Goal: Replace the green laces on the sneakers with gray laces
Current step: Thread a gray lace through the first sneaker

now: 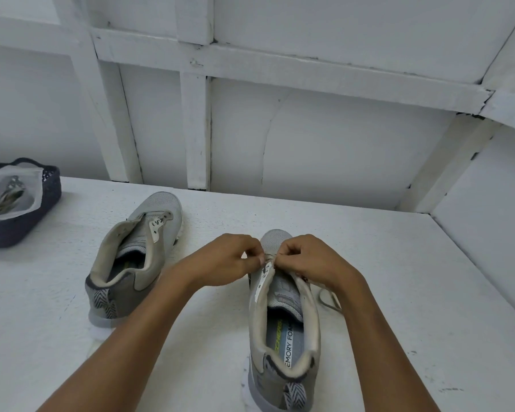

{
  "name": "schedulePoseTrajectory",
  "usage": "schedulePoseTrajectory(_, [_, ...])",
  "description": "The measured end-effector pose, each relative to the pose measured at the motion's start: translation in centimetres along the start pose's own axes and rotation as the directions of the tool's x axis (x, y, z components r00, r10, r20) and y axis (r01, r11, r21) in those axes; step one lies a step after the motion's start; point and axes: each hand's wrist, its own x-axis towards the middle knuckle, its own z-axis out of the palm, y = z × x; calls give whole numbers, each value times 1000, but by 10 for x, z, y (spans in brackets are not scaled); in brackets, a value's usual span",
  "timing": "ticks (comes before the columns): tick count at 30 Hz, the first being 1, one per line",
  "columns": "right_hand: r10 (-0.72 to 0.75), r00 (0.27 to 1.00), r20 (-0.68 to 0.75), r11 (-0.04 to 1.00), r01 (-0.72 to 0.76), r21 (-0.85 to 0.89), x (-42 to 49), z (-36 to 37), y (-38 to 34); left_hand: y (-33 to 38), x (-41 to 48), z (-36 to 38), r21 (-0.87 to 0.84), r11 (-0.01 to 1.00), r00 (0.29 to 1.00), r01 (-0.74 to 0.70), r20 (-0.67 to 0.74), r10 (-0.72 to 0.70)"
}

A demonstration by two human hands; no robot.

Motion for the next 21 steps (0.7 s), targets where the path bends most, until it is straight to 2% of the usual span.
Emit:
schedulePoseTrajectory(3, [14, 1000, -9, 998, -14, 55, 0, -1, 3, 6, 7, 3, -153, 976, 988, 153, 42, -149])
schedulePoseTrajectory(6, [19, 1000, -19, 996, -17, 89, 0, -2, 3, 13, 11, 5, -378, 887, 963, 267, 73, -258])
schedulePoseTrajectory(9, [20, 997, -79, 998, -15, 61, -1, -3, 7, 12, 13, 4, -455, 819, 936, 350, 131, -327])
schedulePoseTrajectory(12, [46, 984, -174, 998, -37, 52, -5, -7, 17, 9, 14, -2, -399, 821, 913, 409, 191, -362])
schedulePoseTrajectory(16, [108, 982, -156, 990, -91, 110, -10, -16, 28, 10, 17, -3, -343, 837, 901, 426, 238, -362])
schedulePoseTrajectory(21, [103, 985, -137, 976, -74, 203, -15, -19, 28, 8, 16, 0, -559, 738, 925, 378, 263, -275])
